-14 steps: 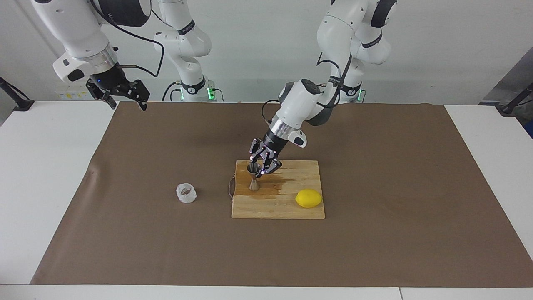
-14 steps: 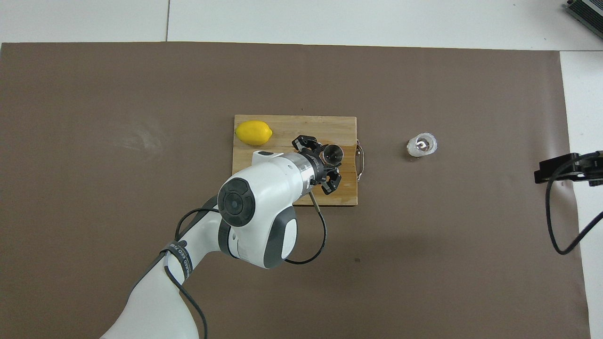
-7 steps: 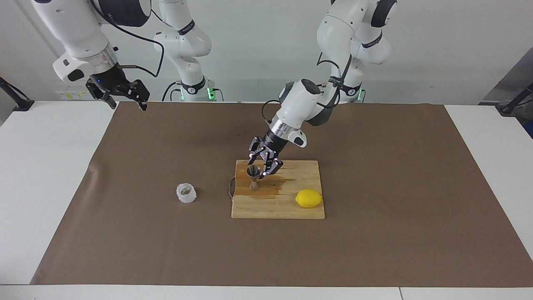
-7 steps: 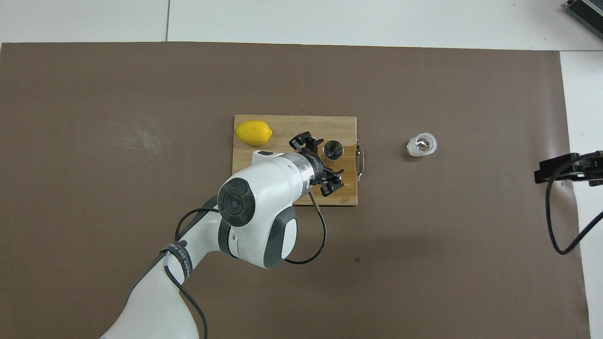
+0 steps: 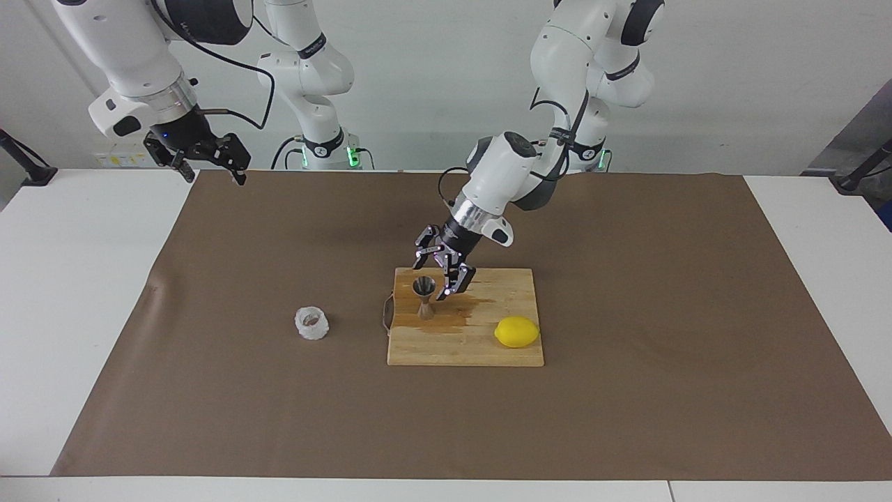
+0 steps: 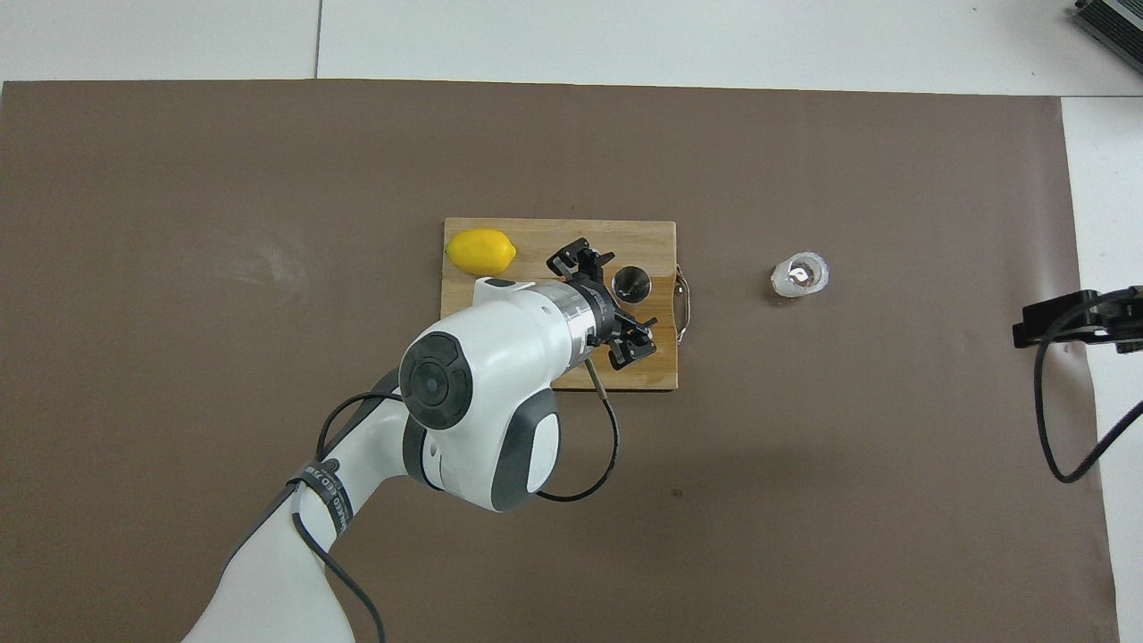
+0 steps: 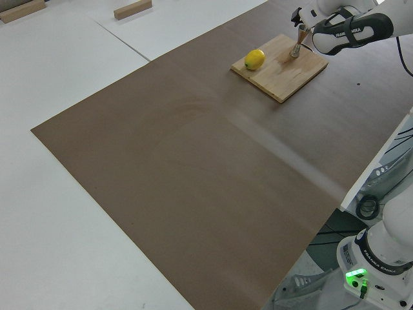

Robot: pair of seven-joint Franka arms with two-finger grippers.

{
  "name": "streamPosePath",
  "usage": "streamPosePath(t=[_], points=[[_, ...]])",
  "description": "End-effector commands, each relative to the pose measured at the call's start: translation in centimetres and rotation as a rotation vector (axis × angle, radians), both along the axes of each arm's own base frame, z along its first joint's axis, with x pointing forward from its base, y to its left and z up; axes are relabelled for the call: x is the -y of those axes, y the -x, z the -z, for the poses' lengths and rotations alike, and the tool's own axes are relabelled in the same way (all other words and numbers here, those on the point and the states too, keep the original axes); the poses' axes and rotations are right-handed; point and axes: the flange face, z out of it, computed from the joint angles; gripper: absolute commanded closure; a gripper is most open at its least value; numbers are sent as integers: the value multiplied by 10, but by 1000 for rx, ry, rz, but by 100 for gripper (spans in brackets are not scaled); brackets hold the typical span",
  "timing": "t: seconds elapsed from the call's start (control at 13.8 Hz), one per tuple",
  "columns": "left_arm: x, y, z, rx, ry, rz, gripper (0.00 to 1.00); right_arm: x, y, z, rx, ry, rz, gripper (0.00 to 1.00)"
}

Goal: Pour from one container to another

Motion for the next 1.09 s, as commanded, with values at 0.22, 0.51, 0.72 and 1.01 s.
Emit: streamPosePath(t=[0.22, 0.51, 0.72, 1.01], points=[[-43, -33, -67, 4, -118, 102, 0, 1, 1, -3, 5, -18, 18, 0], [-74, -56, -98, 24, -195, 197, 0, 1, 1, -3, 5, -18, 18, 0], [-93, -62, -110, 88, -279, 418, 0, 1, 1, -3, 5, -18, 18, 0], [-127, -65, -128, 216, -371, 696, 0, 1, 1, -3, 5, -18, 18, 0]])
